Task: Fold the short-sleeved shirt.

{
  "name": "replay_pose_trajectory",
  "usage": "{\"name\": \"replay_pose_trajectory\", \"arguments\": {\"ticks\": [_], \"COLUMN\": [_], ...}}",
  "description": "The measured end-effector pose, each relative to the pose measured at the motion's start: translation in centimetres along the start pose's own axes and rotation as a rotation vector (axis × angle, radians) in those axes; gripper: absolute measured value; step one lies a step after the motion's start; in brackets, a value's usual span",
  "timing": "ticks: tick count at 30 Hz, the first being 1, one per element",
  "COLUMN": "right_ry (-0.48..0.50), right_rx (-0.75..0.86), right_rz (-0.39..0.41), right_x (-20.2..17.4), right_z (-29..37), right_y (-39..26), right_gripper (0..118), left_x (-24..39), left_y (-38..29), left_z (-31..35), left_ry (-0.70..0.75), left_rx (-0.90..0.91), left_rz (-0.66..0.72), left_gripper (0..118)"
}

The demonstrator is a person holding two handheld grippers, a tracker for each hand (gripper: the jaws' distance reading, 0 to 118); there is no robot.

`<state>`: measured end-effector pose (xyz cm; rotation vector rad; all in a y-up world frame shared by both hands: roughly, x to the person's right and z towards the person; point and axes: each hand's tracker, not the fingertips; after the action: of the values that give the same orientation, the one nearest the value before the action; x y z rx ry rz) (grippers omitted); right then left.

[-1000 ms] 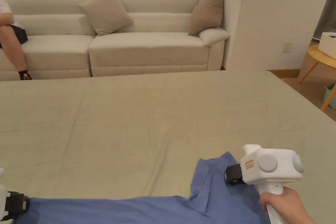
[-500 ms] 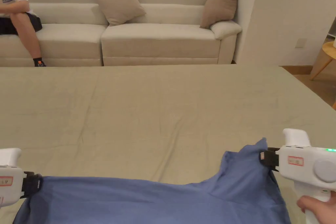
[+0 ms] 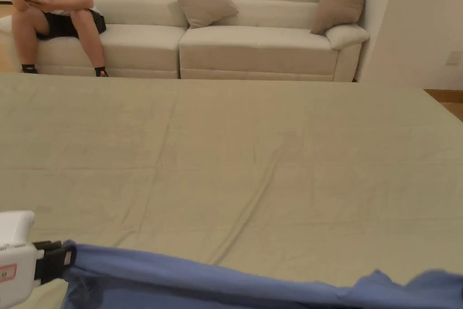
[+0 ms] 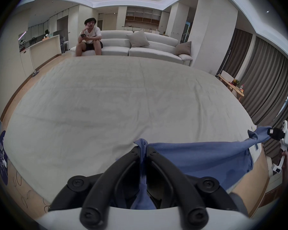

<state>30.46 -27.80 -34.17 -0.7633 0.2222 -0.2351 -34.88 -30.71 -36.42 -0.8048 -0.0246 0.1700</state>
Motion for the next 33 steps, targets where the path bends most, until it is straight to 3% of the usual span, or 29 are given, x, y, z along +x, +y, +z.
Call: {"name": "replay_pose_trajectory", "arguments": {"ticks": [10, 15, 16, 18, 19, 20, 21, 24, 26, 27, 28, 29, 30, 32, 33], "right_ry": [-0.033, -0.064, -0.089, -0.121, -0.125, -0.109, -0.126, -0.161, -0.132, -0.091, -0.07, -0.077, -0.095, -0.174, -0.152], "right_rx": [-0.358, -0.411, -0.408, -0.337, -0.251, -0.17, -0.107, 0.022, 0.052, 0.059, 0.078, 0.076, 0.07, 0.061, 0.042], "right_rz": [-0.015, 0.09, 0.12, 0.182, 0.19, 0.187, 0.166, 0.124, 0.082, 0.057, 0.041, 0.041, 0.041, 0.064, 0.073], "right_x": [2.5, 2.1, 1.7, 1.1, 1.1, 0.9, 0.7, -0.4, -0.8, -0.1, -0.2, -0.4, -0.3, -0.4, -0.4], "right_z": [-3.8, -5.5, -5.3, -4.2, -2.7, -1.3, 0.0, 3.4, 4.6, 4.6, 4.9, 4.7, 4.2, 3.5, 3.2], "right_y": [-9.5, -9.9, -9.7, -8.7, -7.9, -6.8, -5.5, -2.1, -0.5, 0.1, 0.4, 0.8, 1.0, 1.2, 1.3], "right_gripper": [0, 1, 14, 92, 107, 109, 109, 109, 107, 98, 79, 36, 6, 0, 0], "left_x": [-2.6, -2.9, -3.2, -3.1, -3.2, -3.4, -3.6, -5.2, -6.3, -7.0, -7.6, -8.3, -8.8, -9.6, -10.0], "left_y": [-10.1, -11.6, -11.4, -10.9, -10.3, -9.7, -9.1, -7.1, -6.4, -6.4, -6.4, -6.6, -6.7, -6.9, -7.1], "left_z": [-2.2, -3.8, -3.7, -2.4, -1.6, -0.8, 0.5, 3.6, 4.8, 5.1, 5.1, 4.8, 4.2, 3.3, 2.7], "left_ry": [0.006, 0.008, -0.004, -0.039, -0.047, -0.017, 0.026, 0.05, 0.021, -0.041, -0.083, -0.1, -0.096, -0.067, -0.101], "left_rx": [-0.276, -0.322, -0.324, -0.277, -0.262, -0.244, -0.218, -0.092, -0.095, -0.083, -0.062, -0.058, -0.086, -0.104, -0.135], "left_rz": [0.042, 0.068, 0.08, 0.121, 0.14, 0.15, 0.162, 0.188, 0.232, 0.259, 0.294, 0.335, 0.356, 0.354, 0.363], "left_gripper": [4, 8, 14, 35, 55, 91, 109, 112, 108, 98, 73, 15, 0, 0, 0]}}
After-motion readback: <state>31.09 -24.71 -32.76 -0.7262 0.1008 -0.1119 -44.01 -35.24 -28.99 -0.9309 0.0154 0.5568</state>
